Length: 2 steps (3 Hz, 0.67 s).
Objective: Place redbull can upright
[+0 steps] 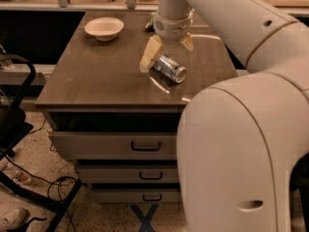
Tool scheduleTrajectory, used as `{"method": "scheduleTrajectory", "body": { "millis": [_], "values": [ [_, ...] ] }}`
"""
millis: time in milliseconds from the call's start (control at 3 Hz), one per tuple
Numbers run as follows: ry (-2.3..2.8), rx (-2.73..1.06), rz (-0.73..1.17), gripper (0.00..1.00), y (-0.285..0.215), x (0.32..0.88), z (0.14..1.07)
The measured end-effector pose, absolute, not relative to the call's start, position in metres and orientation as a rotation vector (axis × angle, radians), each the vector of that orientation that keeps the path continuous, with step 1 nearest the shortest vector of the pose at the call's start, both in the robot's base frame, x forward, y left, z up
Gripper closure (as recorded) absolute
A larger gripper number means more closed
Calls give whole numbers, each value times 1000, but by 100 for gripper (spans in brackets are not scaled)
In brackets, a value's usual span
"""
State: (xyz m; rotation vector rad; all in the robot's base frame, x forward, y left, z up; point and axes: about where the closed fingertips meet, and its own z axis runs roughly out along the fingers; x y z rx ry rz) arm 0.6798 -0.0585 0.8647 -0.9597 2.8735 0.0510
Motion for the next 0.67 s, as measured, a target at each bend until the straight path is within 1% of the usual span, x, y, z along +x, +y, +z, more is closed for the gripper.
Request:
{"method": "scheduleTrajectory", "body": {
  "millis": [333, 667],
  "values": [
    [2880, -957, 72, 0, -63, 683, 858],
    [2894, -981, 48, 0, -64, 686, 851]
  ]
}}
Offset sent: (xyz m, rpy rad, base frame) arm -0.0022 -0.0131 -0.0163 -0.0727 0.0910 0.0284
